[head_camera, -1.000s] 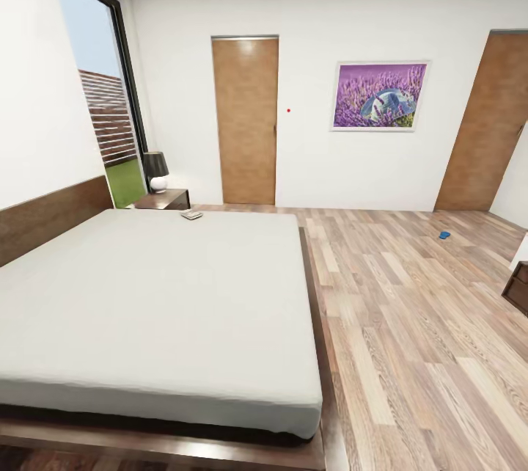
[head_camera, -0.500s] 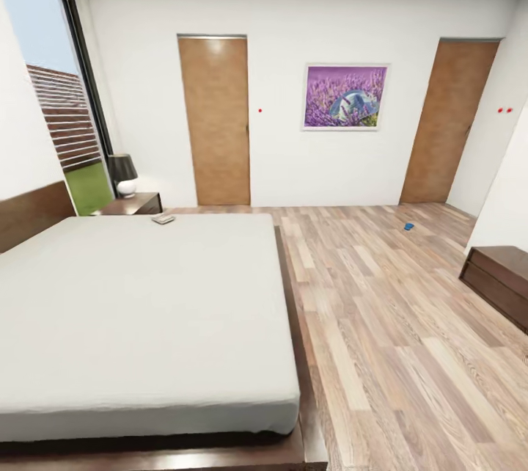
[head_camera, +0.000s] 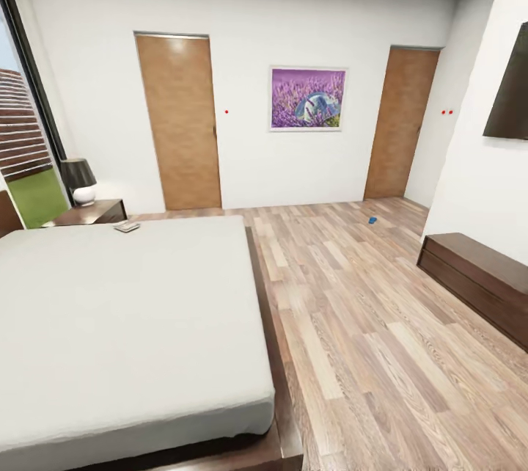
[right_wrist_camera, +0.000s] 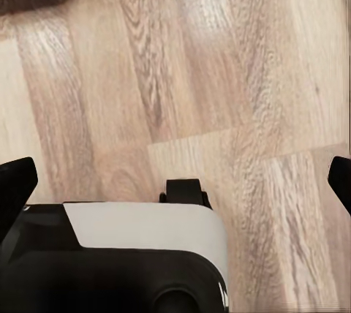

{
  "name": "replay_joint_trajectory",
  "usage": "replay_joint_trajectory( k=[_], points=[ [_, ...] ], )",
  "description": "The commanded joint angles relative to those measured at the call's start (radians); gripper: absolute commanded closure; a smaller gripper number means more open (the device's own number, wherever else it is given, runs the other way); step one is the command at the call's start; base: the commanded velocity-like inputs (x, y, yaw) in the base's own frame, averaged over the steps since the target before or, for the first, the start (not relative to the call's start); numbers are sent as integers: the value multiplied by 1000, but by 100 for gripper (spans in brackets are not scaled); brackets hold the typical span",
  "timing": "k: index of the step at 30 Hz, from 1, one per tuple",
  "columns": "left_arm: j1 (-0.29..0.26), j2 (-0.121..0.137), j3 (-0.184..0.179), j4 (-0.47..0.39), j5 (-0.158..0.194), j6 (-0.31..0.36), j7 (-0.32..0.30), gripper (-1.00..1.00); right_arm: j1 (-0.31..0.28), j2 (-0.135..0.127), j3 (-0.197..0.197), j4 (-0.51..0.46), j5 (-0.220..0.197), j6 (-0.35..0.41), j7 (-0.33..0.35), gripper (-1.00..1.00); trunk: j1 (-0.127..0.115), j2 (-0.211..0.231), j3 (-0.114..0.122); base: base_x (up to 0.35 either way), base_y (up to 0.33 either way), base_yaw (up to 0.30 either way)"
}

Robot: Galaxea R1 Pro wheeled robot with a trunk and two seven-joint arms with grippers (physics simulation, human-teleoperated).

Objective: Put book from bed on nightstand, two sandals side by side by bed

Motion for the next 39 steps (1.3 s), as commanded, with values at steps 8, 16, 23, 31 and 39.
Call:
replay_joint_trajectory(
  k=[8,16,23,31,39],
  points=[
    [0,0,1,0,1,-3,1,-100,-1,0,-2,1,-1,-2,0,-100,0,-1,2,0,0,-283],
    [0,0,1,0,1,-4,1,-100,-1,0,-2,1,-1,-2,0,-100,0,-1,5,0,0,-283],
    [0,0,1,0,1,-3,1,-100,-1,0,-2,1,-1,-2,0,-100,0,-1,7,0,0,-283],
    [0,1,2,0,1,-3,2,-100,-1,2,-2,1,-1,-2,0,-100,0,-1,8,70,0,-244],
    [0,1,2,0,1,-2,3,-100,-1,2,-2,1,-1,-2,-3,-100,0,-1,8,293,0,-68]
  ],
)
